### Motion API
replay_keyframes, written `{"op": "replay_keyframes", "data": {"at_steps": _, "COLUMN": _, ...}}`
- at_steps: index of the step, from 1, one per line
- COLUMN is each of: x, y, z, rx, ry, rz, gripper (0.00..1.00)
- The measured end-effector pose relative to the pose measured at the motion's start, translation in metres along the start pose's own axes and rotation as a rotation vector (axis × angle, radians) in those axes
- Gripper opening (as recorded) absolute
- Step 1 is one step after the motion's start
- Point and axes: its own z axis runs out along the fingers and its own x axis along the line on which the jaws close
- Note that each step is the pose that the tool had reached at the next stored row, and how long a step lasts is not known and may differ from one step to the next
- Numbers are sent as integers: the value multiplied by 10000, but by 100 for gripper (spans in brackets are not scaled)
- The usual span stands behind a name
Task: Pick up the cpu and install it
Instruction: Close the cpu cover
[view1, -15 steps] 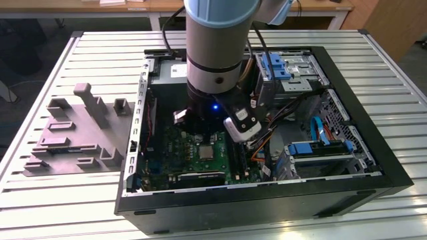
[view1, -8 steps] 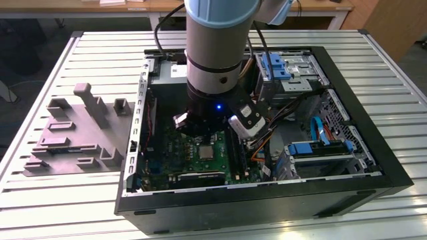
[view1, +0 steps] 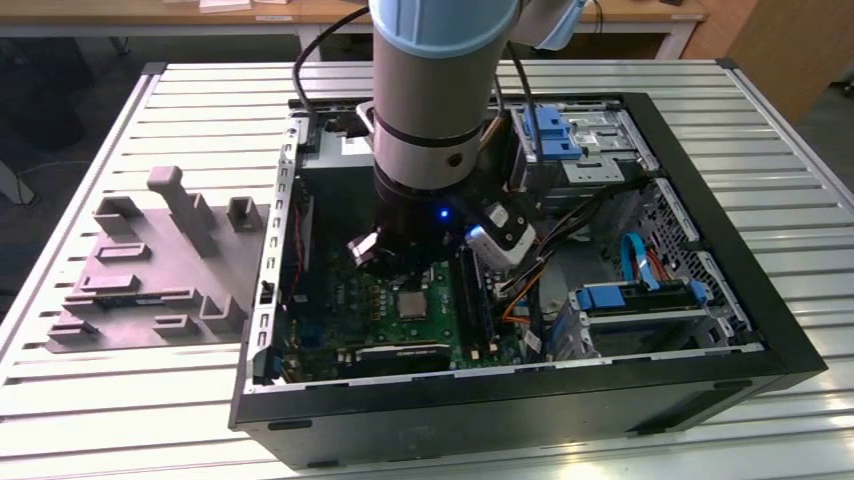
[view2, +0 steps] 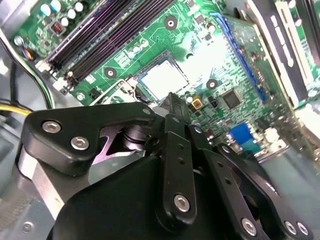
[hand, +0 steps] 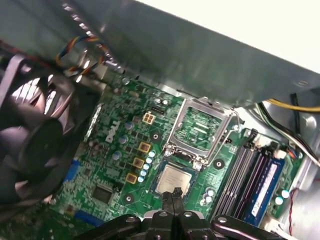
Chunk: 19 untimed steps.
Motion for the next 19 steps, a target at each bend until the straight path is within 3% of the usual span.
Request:
{"op": "replay_keyframes", "data": {"at_steps": 12, "x": 0, "y": -1, "z": 7, "rx": 93, "ry": 59, "rz": -1882, "gripper": 11}}
{"op": "replay_keyframes", "data": {"at_steps": 19, "x": 0, "y": -1, "z": 7, "rx": 112, "ry": 70, "rz": -2249, "gripper": 11}}
